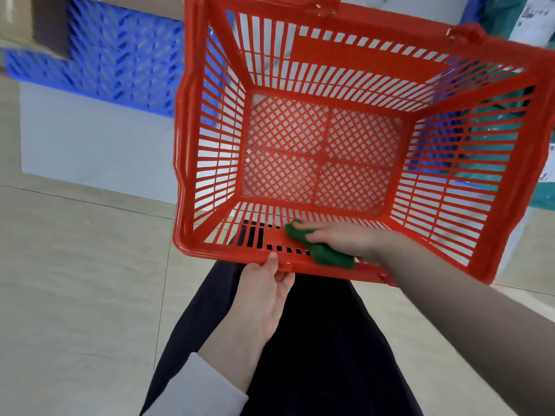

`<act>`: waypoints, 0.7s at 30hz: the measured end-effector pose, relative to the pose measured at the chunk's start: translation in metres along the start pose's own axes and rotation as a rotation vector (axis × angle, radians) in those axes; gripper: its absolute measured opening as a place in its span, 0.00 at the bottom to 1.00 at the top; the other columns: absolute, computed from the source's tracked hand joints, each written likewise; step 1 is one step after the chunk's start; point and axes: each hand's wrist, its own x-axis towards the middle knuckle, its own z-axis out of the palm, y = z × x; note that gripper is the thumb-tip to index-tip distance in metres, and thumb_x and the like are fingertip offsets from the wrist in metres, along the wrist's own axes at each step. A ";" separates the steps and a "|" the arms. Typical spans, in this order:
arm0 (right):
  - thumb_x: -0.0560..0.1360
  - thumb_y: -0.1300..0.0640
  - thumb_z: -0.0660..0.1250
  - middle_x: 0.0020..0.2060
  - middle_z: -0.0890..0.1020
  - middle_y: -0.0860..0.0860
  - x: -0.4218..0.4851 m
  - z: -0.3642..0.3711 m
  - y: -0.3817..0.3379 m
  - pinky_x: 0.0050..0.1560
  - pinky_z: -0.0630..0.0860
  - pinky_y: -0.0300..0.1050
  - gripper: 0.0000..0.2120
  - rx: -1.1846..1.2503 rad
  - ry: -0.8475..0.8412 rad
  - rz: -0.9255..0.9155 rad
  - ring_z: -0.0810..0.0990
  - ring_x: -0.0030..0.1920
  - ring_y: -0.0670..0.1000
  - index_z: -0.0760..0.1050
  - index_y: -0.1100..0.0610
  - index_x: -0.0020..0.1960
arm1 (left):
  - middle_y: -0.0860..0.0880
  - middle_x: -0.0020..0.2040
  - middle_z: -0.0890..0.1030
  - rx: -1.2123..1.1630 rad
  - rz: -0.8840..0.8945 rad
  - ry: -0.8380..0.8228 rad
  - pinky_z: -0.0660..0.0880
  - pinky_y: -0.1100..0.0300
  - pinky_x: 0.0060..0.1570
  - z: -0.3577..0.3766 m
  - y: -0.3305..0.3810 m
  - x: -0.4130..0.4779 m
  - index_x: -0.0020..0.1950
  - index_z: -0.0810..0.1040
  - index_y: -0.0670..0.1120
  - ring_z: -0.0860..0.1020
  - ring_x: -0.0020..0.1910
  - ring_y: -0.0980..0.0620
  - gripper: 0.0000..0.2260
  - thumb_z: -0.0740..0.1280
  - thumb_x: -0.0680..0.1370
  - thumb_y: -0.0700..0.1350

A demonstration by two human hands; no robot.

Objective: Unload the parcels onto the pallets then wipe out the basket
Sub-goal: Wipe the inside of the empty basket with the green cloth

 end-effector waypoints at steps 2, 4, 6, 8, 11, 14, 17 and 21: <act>0.79 0.54 0.54 0.75 0.54 0.42 0.014 0.013 -0.017 0.64 0.49 0.35 0.21 -0.024 -0.070 -0.123 0.54 0.73 0.45 0.60 0.46 0.72 | 0.41 0.50 0.80 -0.034 -0.005 -0.020 0.74 0.49 0.60 0.000 0.000 0.001 0.48 0.74 0.39 0.80 0.51 0.46 0.09 0.55 0.80 0.34; 0.80 0.55 0.53 0.75 0.51 0.41 0.014 0.011 -0.018 0.64 0.46 0.35 0.21 -0.088 -0.132 -0.167 0.51 0.74 0.44 0.60 0.45 0.72 | 0.41 0.53 0.80 -0.083 -0.012 -0.057 0.72 0.48 0.61 -0.001 0.000 0.001 0.51 0.75 0.39 0.79 0.54 0.45 0.10 0.54 0.79 0.32; 0.80 0.55 0.53 0.74 0.52 0.38 0.000 -0.001 -0.002 0.66 0.46 0.36 0.20 -0.130 -0.174 -0.139 0.52 0.72 0.41 0.62 0.42 0.71 | 0.40 0.56 0.79 -0.139 -0.028 -0.098 0.71 0.46 0.63 -0.003 0.001 0.001 0.55 0.74 0.40 0.78 0.57 0.44 0.12 0.54 0.79 0.31; 0.79 0.55 0.53 0.73 0.55 0.37 -0.020 -0.017 0.019 0.66 0.48 0.37 0.20 -0.152 -0.172 -0.050 0.55 0.70 0.41 0.63 0.40 0.69 | 0.39 0.57 0.79 -0.188 -0.042 -0.118 0.71 0.44 0.63 -0.004 0.002 -0.001 0.56 0.73 0.41 0.77 0.58 0.43 0.13 0.55 0.78 0.30; 0.79 0.55 0.54 0.72 0.59 0.40 -0.033 -0.026 0.028 0.63 0.57 0.37 0.19 -0.114 -0.103 0.060 0.63 0.66 0.43 0.66 0.40 0.68 | 0.39 0.58 0.78 -0.213 -0.053 -0.126 0.70 0.43 0.64 -0.005 0.002 -0.002 0.56 0.74 0.41 0.76 0.59 0.43 0.14 0.56 0.76 0.29; 0.80 0.54 0.53 0.74 0.54 0.38 -0.010 -0.008 0.000 0.67 0.53 0.39 0.20 -0.081 -0.135 -0.055 0.56 0.71 0.42 0.61 0.41 0.70 | 0.39 0.54 0.76 -0.187 -0.041 -0.151 0.67 0.46 0.67 -0.005 0.001 -0.001 0.53 0.75 0.41 0.73 0.56 0.46 0.14 0.56 0.74 0.27; 0.80 0.56 0.51 0.75 0.49 0.41 0.014 0.014 -0.023 0.64 0.48 0.37 0.21 -0.136 -0.190 -0.257 0.50 0.73 0.44 0.60 0.43 0.71 | 0.42 0.51 0.80 -0.154 -0.013 -0.165 0.68 0.48 0.66 -0.004 -0.001 0.000 0.51 0.77 0.41 0.76 0.57 0.45 0.16 0.55 0.73 0.26; 0.79 0.58 0.51 0.72 0.53 0.34 0.002 -0.005 -0.005 0.63 0.56 0.34 0.21 -0.121 -0.240 -0.184 0.57 0.72 0.44 0.65 0.37 0.66 | 0.41 0.51 0.81 -0.124 -0.023 -0.199 0.69 0.48 0.65 -0.005 0.000 0.001 0.48 0.78 0.40 0.76 0.60 0.43 0.17 0.54 0.72 0.24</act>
